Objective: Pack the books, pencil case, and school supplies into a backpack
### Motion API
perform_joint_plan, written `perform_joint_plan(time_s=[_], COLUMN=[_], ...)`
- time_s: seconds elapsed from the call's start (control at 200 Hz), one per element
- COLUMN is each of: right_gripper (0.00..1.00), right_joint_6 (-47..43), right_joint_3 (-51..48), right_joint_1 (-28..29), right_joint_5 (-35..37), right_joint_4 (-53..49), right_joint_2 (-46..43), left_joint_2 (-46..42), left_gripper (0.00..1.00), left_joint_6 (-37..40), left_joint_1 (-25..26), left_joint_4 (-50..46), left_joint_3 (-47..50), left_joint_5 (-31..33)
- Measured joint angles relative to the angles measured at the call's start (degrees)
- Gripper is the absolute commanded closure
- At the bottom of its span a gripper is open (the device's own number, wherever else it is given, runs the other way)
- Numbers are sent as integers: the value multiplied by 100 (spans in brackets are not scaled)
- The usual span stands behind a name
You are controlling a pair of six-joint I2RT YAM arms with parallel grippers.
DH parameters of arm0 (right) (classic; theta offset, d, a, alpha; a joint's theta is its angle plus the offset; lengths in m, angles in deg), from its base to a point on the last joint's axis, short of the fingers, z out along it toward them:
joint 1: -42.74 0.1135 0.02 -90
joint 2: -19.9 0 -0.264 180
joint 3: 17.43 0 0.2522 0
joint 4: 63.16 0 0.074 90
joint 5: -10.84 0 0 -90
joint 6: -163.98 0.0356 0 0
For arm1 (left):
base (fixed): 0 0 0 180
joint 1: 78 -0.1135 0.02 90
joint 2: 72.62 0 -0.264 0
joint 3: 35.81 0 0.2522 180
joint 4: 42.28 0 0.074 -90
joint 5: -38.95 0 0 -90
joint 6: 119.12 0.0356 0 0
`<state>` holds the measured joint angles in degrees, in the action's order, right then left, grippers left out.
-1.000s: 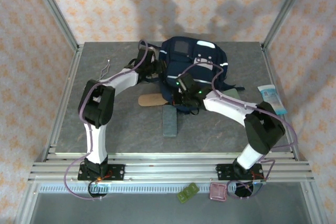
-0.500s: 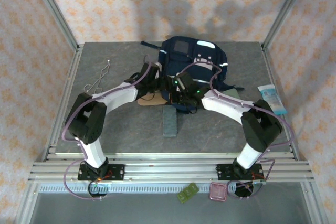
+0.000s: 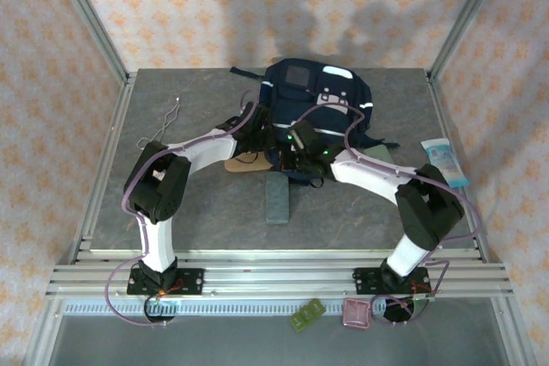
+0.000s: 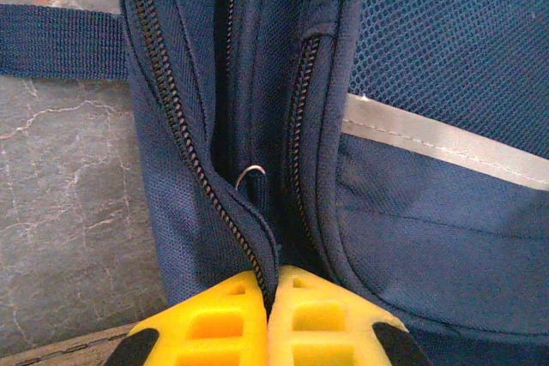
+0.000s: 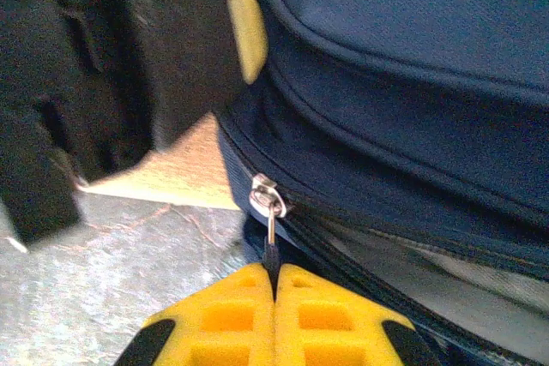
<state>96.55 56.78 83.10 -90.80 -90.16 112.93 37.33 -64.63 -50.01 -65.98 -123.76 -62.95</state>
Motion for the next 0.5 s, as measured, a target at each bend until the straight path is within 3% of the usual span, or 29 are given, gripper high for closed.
perform_joint_plan(time_s=[0.265, 0.501], right_gripper=[100, 100], right_joint_6=[37, -24], right_joint_3=[-1309, -1534], right_joint_1=[-719, -1058], right_joint_5=[599, 879], right_joint_4=[-400, -739], right_joint_2=[-1390, -1814], left_joint_2=[-9, 9], left_gripper=[100, 100], left_joint_6=[195, 267], left_joint_1=[-210, -260], left_joint_4=[-13, -234], left_joint_3=[-57, -455], left_joint_5=[-118, -260])
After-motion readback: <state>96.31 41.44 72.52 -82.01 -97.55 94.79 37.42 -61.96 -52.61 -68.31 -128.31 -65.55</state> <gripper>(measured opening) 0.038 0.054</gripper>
